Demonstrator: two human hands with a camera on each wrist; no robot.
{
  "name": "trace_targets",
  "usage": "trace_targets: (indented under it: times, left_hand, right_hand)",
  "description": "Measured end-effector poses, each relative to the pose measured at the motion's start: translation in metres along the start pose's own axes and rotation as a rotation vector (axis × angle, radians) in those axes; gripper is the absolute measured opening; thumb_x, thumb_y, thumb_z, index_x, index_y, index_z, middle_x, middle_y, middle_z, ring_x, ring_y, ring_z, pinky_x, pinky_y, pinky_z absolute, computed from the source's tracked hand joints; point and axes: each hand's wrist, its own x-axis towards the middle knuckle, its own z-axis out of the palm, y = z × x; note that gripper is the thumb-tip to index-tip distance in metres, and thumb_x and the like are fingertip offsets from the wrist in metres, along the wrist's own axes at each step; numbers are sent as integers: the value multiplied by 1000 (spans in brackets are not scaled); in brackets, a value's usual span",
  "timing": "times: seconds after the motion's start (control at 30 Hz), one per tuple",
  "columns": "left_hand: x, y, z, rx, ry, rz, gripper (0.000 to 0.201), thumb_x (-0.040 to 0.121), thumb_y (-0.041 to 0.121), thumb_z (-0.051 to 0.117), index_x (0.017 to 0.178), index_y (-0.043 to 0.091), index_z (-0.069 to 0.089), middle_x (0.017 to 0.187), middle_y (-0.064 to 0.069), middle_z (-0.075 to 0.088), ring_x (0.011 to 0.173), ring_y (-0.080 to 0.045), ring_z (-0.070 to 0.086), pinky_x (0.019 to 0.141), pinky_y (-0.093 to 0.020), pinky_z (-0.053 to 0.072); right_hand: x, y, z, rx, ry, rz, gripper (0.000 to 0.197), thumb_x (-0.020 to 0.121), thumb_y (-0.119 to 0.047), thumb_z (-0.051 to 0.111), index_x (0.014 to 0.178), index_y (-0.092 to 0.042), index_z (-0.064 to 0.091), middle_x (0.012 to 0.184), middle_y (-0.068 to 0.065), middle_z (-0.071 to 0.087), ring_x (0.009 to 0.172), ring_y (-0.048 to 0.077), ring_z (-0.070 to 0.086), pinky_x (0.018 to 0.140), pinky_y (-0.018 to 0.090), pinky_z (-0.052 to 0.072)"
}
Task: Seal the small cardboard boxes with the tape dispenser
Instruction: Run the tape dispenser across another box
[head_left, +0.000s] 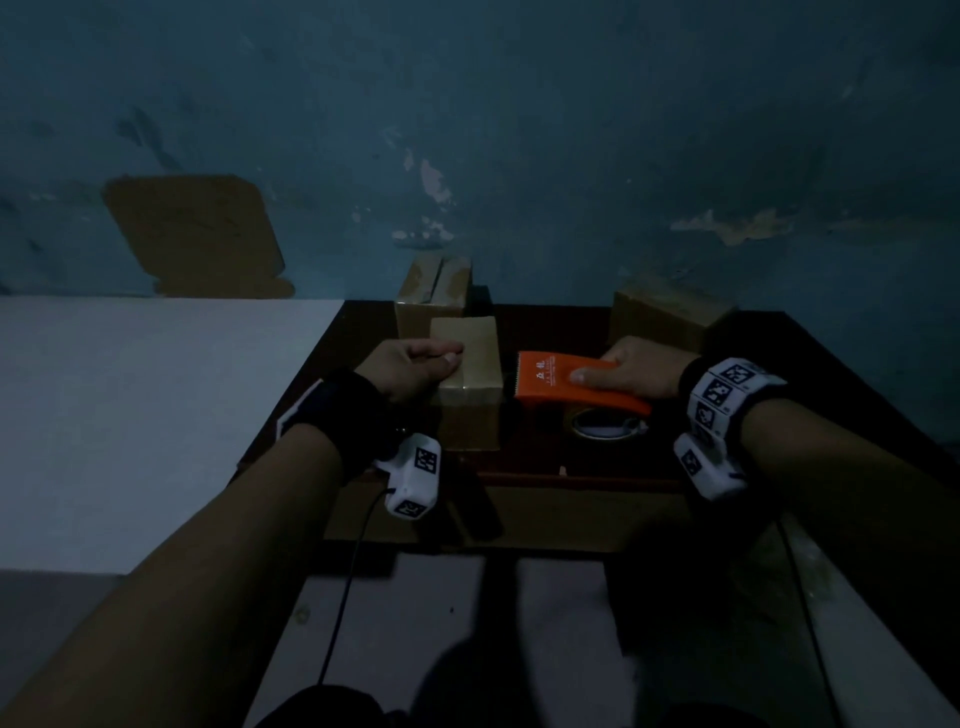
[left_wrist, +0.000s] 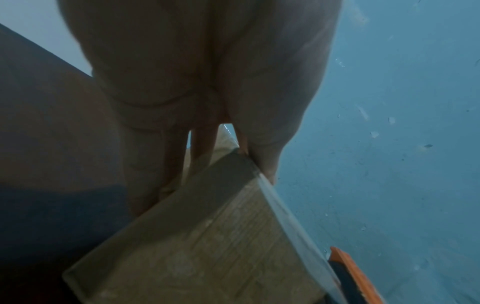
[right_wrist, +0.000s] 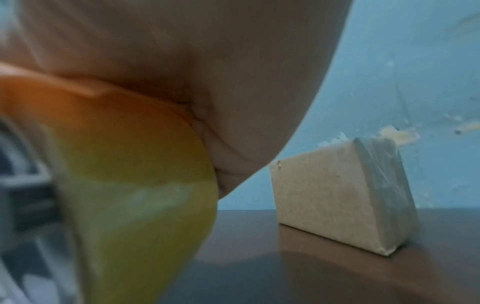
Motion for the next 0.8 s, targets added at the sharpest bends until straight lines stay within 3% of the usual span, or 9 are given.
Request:
trace_targets:
  times: [0.1, 0.3, 0.5, 0.6, 0.73, 0.8]
  left_hand:
    - [-2, 1, 1, -12, -9, 2, 31, 94, 20, 59, 125, 20, 63, 119, 3, 60, 117, -18, 55, 105, -36, 44]
    - [0, -2, -1, -18, -11, -13, 30, 94, 22, 59, 123, 25, 64, 118, 4, 58, 116, -18, 54, 103, -38, 45]
    - [9, -9, -4, 6, -23, -20, 21, 92, 29, 62, 108, 40, 69, 133, -1, 55, 119, -21, 54, 101, -41, 47]
    - [9, -8, -3, 11, -18, -22, 23, 93, 28, 60, 113, 36, 67, 132, -1, 55, 118, -20, 54, 97, -37, 48]
    - [10, -9, -3, 33, -19, -3, 26, 94, 26, 58, 119, 30, 64, 131, 0, 54, 119, -20, 51, 102, -40, 45]
    - [11, -9, -2, 24, -17, 5, 22, 93, 28, 61, 112, 35, 67, 133, -1, 55, 119, -21, 53, 102, -42, 46]
  right_hand:
    - [-2, 2, 1, 21, -10, 0, 69, 64, -70, 60, 92, -8, 70, 88, 13, 73, 72, 21, 68, 67, 30, 54]
    - [-5, 4, 5, 43, -21, -1, 64, 64, -69, 59, 92, -11, 69, 84, 10, 73, 68, 19, 68, 67, 30, 55]
    - [-2, -4, 5, -1, -34, 26, 59, 74, -67, 61, 95, -13, 70, 90, 9, 73, 79, 22, 71, 66, 28, 56]
    - [2, -11, 4, -46, -40, 15, 67, 67, -72, 61, 94, -11, 72, 91, 10, 74, 85, 25, 71, 76, 33, 56]
    - [6, -17, 1, -105, -55, 41, 61, 75, -69, 59, 95, -13, 71, 93, 8, 73, 88, 22, 69, 83, 33, 53]
    - [8, -18, 0, -131, -77, 63, 61, 74, -72, 58, 95, -16, 70, 94, 5, 72, 88, 20, 69, 87, 33, 54]
